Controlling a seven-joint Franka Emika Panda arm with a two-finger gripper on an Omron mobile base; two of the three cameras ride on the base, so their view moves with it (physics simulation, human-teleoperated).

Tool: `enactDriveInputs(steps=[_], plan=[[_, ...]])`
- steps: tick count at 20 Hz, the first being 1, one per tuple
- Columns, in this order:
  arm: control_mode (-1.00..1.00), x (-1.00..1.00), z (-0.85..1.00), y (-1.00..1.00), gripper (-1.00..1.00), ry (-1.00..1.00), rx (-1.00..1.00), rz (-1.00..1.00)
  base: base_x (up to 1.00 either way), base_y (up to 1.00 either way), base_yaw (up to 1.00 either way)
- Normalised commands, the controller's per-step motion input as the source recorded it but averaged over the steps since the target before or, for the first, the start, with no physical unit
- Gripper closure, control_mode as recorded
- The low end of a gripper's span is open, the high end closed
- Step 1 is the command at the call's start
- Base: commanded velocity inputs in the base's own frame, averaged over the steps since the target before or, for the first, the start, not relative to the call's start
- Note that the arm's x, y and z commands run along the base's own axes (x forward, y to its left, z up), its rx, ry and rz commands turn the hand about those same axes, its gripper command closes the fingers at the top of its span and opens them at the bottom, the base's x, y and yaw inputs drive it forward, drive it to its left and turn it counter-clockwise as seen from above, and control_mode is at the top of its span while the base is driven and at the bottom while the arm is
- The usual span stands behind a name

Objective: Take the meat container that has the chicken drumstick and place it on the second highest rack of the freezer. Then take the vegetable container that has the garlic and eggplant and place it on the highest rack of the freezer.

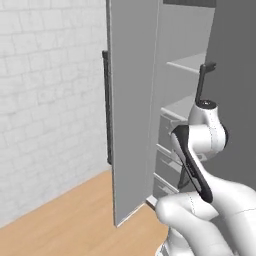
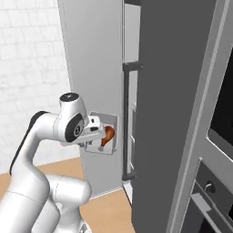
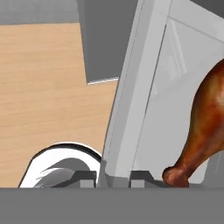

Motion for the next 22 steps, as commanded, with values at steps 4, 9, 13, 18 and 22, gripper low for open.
enactDriveInputs(steps=[4,9,13,18,22], plan=[[1.0,0.0,0.0,0.0,1.0,0.0,0.0,0.0,0.47,0.05,-0.37],[1.0,0.0,0.0,0.0,1.0,0.0,0.0,0.0,0.47,0.23,-0.54],[1.0,0.0,0.0,0.0,1.0,0.0,0.0,0.0,0.36,0.53,-0.53],[1.0,0.0,0.0,0.0,1.0,0.0,0.0,0.0,0.46,0.51,-0.5],[1.0,0.0,0.0,0.0,1.0,0.0,0.0,0.0,0.52,0.55,-0.39]])
